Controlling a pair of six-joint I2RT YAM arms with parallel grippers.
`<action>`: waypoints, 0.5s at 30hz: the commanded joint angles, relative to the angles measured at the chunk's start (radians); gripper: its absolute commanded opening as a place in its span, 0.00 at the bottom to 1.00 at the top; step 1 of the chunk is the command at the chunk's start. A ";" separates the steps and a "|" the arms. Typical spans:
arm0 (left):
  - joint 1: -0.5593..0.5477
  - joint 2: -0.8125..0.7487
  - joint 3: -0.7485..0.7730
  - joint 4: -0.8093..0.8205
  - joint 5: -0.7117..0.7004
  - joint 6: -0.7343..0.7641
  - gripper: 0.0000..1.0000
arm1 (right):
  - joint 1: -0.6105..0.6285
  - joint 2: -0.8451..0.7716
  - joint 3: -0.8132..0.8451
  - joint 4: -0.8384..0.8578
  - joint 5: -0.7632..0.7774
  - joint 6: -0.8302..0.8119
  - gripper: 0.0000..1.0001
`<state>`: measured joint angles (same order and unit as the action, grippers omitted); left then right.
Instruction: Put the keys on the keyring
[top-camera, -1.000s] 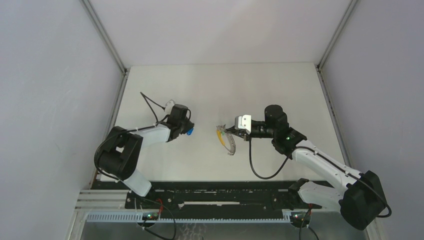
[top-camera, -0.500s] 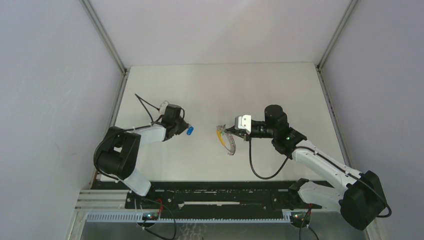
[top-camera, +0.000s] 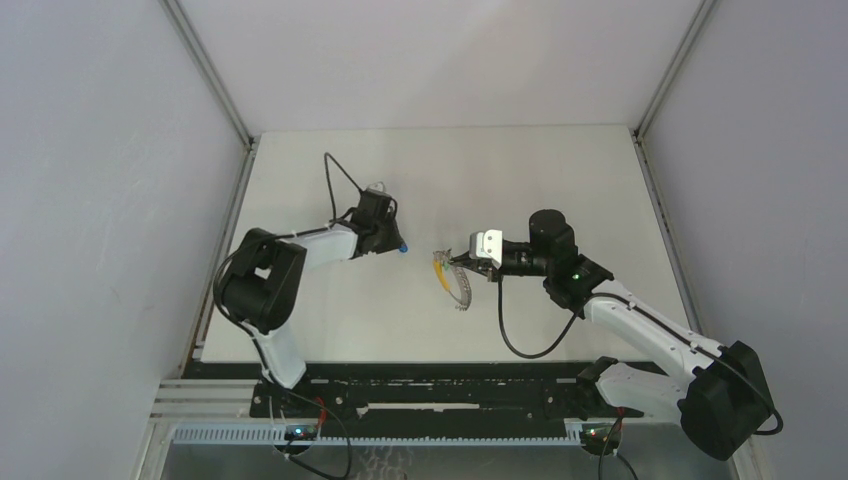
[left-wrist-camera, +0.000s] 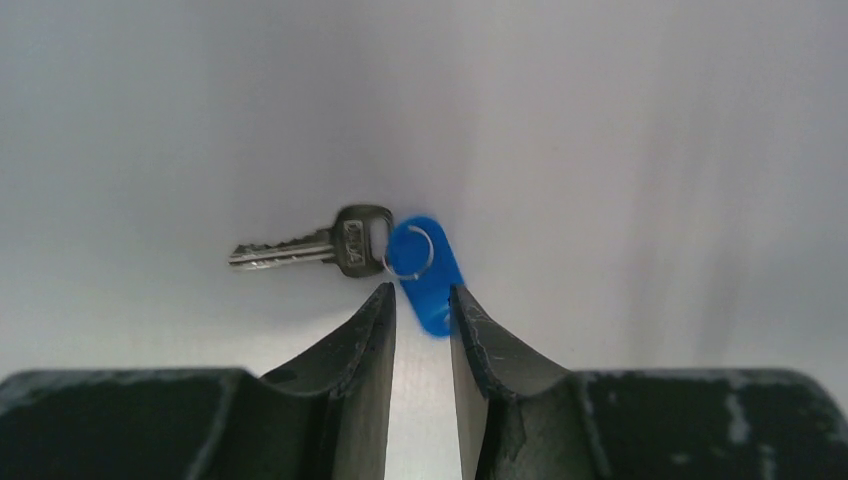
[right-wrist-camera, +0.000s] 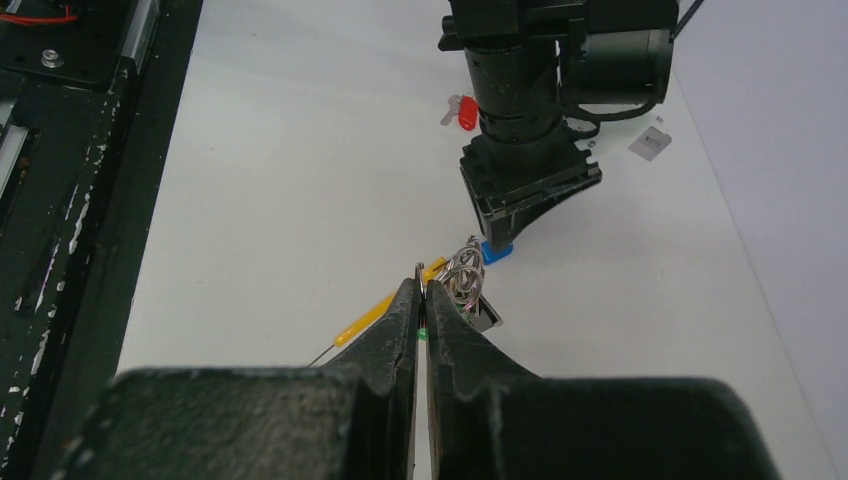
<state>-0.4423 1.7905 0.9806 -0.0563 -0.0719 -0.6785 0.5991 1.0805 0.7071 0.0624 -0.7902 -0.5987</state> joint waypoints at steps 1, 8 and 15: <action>-0.035 -0.039 0.048 -0.032 0.011 0.191 0.32 | 0.005 -0.027 0.000 0.035 0.002 -0.011 0.00; -0.073 -0.110 0.009 -0.098 -0.122 0.179 0.37 | 0.007 -0.028 0.000 0.035 0.001 -0.011 0.00; -0.086 -0.074 0.079 -0.113 -0.191 0.258 0.48 | 0.009 -0.033 0.000 0.029 0.009 -0.013 0.00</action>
<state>-0.5232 1.7096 0.9855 -0.1566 -0.2035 -0.5053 0.6029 1.0782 0.7071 0.0586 -0.7860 -0.5991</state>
